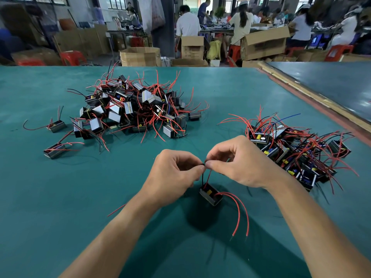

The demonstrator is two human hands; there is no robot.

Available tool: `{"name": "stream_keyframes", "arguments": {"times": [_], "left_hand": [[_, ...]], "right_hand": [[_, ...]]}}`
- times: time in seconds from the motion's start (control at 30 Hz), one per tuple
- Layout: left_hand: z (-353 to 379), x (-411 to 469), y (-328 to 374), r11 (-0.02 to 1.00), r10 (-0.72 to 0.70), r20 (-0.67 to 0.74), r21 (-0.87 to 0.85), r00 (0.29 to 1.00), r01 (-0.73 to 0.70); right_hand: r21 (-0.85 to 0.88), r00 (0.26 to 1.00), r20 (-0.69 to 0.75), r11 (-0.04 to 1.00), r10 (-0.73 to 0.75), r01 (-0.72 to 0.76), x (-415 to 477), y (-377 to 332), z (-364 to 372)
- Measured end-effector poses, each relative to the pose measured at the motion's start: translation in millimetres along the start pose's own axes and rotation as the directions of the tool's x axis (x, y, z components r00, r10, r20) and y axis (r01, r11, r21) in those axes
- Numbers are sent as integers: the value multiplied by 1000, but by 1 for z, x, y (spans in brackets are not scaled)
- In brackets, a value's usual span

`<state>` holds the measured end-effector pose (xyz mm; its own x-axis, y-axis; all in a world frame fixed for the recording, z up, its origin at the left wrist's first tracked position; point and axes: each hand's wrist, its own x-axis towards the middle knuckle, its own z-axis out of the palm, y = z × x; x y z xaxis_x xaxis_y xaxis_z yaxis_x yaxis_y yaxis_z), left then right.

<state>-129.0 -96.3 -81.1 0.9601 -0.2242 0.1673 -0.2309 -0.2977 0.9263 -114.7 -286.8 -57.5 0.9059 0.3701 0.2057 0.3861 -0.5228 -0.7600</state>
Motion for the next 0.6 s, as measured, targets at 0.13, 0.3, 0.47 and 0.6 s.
{"name": "stream_keyframes", "arguments": {"times": [0.13,0.3,0.47,0.6], "left_hand": [[-1,1,-1,998,42,7,48,999,-42],[0,-1,-2,974,134,29,182,991,-137],[-4,0,-2,969,155,8,194,988,-154],[-4,0,0,983,89,5,158,996,-89]], "right_hand": [[20,998,61,999,28,-29,1,-3,2],[84,967,182,977,180,-198,0,-5,1],[152,974,159,970,164,-188,-2,-5,1],[98,996,69,993,54,-61,-1,-5,-1]]}}
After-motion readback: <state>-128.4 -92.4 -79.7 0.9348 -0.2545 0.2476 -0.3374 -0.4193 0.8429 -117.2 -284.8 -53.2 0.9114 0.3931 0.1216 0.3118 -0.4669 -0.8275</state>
